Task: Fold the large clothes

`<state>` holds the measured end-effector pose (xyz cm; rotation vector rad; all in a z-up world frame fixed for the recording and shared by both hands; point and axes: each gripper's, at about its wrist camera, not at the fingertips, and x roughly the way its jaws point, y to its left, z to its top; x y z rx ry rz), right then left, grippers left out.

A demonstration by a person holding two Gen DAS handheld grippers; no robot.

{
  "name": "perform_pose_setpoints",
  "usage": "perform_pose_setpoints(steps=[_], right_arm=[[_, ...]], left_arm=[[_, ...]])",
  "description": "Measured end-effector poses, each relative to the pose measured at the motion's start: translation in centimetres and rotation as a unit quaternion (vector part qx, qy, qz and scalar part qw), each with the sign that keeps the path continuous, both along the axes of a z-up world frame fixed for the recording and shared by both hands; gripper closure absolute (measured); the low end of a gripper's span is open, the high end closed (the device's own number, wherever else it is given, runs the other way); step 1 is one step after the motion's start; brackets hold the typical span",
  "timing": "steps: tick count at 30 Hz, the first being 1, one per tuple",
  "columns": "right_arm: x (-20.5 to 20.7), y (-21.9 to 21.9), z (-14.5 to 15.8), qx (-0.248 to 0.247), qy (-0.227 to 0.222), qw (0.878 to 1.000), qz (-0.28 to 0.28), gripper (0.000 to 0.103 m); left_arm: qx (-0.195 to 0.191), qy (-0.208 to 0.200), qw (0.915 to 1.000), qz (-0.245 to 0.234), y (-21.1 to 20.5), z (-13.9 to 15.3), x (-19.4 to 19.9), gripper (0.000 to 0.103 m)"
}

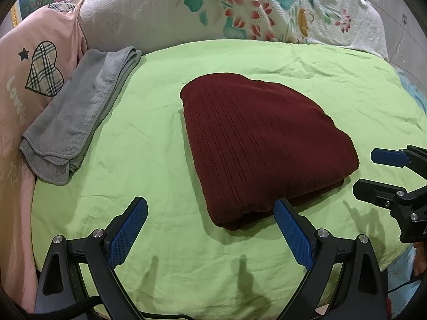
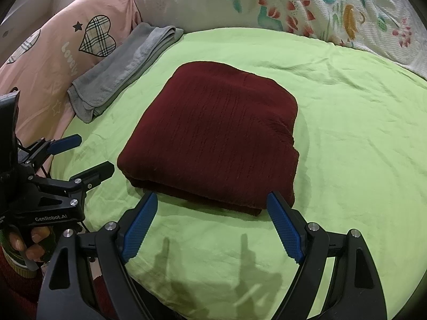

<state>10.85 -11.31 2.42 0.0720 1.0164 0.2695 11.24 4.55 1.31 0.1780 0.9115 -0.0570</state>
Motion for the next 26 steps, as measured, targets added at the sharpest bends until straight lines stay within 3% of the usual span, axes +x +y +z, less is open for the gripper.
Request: perform_pose_setpoints(steps=[26], right_arm=[[1.9,-1.5,-0.9,0.012,0.005,1.0,-0.01,0.019]], left_arm=[[-0.002,0.008,0.9999,0.01,0.4,-0.1,1.9,0.007]])
